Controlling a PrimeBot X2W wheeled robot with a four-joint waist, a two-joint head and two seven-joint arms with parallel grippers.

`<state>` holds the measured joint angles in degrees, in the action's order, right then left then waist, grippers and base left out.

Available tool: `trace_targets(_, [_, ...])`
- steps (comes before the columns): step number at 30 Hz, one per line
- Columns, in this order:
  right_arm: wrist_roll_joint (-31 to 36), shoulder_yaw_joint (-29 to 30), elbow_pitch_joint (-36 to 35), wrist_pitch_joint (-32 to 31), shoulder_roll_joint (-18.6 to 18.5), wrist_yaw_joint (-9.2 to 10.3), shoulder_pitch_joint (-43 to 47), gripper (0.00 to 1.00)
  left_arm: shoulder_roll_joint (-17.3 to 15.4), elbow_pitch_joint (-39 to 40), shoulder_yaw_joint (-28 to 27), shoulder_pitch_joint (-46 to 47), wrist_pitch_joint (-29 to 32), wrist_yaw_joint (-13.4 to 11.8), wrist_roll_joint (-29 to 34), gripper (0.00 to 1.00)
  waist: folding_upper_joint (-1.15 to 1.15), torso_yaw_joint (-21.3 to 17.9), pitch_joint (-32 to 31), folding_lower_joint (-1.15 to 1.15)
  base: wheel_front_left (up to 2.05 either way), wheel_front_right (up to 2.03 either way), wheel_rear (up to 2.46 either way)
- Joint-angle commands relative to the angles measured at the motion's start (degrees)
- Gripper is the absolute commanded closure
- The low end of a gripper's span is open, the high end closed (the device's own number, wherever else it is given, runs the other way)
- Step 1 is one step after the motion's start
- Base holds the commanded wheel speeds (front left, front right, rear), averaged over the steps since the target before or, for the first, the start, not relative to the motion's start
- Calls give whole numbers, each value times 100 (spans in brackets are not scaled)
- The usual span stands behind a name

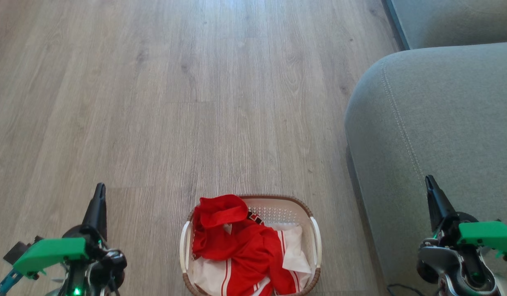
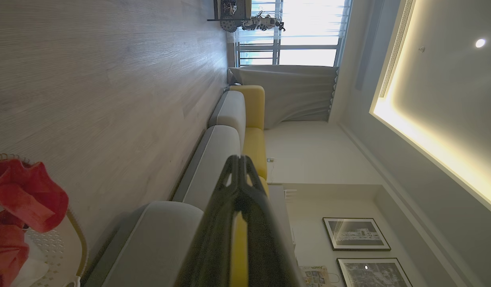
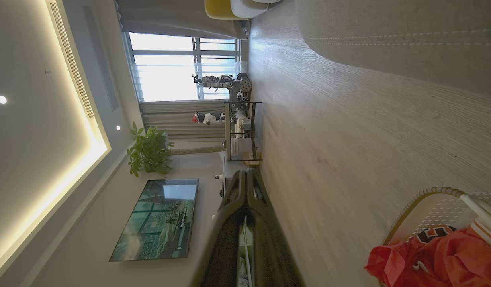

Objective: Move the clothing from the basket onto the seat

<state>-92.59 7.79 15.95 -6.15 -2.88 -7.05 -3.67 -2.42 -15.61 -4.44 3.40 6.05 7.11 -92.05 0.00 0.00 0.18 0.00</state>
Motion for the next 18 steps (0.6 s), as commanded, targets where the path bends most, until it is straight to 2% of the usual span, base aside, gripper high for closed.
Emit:
trace_targets(1, [41, -129, -192, -33, 1, -44, -252, 100, -45, 157, -205, 279, 42, 37, -14, 100, 0, 0, 0, 0, 0, 0, 0])
trace_targets(18, [41, -129, -192, -33, 1, -44, -252, 100, -45, 157, -205, 279, 42, 37, -14, 100, 0, 0, 0, 0, 0, 0, 0])
